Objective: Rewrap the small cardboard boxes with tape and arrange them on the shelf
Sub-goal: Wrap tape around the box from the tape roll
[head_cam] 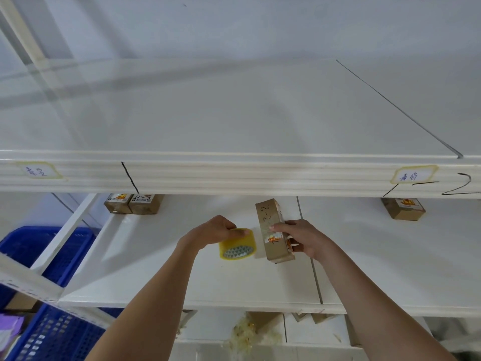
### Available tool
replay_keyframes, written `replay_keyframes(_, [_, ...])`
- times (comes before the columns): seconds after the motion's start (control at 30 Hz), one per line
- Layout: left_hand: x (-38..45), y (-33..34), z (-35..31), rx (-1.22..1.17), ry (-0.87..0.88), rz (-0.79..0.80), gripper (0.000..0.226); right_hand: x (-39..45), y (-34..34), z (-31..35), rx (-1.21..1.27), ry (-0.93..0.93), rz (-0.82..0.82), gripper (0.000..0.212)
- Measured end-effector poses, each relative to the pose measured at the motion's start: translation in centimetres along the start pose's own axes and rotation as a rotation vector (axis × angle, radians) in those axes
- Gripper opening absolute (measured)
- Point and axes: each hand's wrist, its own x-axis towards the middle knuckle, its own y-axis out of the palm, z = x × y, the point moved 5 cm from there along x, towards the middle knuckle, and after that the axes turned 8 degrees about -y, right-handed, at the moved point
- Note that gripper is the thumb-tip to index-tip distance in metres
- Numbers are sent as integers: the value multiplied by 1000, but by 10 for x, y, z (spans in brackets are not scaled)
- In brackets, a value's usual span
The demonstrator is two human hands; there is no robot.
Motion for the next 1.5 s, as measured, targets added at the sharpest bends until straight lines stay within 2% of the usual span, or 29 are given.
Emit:
replay_keyframes(0.1, [3, -3, -1, 40, -12, -34, 60, 1, 0, 4, 0, -8, 14, 45])
replay_keyframes(0.23, [4, -12, -7, 209, -85, -139, 52, 1, 5, 5, -5, -11, 18, 43])
replay_keyframes(0.33, [2, -14, -6, 329, -114, -184, 59, 1, 7, 7, -15, -19, 34, 43])
replay_keyframes(0.43, [3, -10, -4, 323, -135, -198, 65, 0, 9, 11, 1, -23, 50, 42])
replay_keyframes(0.63, [0, -2, -13, 317, -126, -143, 60, -4, 24, 1, 159, -5, 113, 37])
replay_keyframes(0.8, [-3, 0, -24, 268, -76, -136, 61, -2, 33, -7, 349, 19, 145, 47])
replay_keyframes(0.97, [-2, 0, -28, 277, -6, -142, 53, -11, 38, -2, 475, 87, 147, 37])
replay_keyframes(1.07, [-1, 0, -31, 220, 13, -177, 50, -12, 37, 4, 389, 88, 117, 34])
replay_keyframes(1.23, [0, -5, -38, 230, -1, -240, 42, -7, 40, 20, -10, -8, 77, 52])
replay_keyframes(1.37, [2, -1, -40, 285, 1, -242, 42, -5, 42, 30, -256, -71, 46, 35])
replay_keyframes(1.5, [1, -1, -34, 157, -16, -214, 46, -2, 36, 31, -214, -53, 9, 25])
